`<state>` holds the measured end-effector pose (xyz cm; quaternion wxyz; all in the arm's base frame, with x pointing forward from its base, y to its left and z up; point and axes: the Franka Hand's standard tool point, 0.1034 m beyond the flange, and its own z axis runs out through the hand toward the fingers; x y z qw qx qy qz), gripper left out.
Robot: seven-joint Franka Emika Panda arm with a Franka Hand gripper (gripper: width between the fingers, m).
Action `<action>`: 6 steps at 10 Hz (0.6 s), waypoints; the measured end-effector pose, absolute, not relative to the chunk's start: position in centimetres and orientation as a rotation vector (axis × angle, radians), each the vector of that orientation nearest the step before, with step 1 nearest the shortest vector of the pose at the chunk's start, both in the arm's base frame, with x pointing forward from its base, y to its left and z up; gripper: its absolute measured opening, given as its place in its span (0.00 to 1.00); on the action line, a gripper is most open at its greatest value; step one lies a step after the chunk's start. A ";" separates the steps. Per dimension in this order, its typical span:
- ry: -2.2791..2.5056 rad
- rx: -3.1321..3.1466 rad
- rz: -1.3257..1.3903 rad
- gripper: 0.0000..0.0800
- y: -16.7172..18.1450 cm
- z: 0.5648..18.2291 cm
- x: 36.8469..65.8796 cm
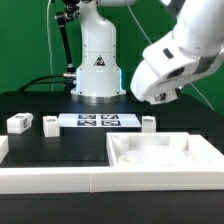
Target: Assemble square table
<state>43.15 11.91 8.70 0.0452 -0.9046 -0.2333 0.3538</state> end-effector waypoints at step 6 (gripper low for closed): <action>-0.682 -2.912 0.469 0.36 9.8 11.4 46.6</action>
Offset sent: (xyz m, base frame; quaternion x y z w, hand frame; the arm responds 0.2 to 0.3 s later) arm 0.0000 0.0000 0.0000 0.0000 0.2571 0.0000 0.9664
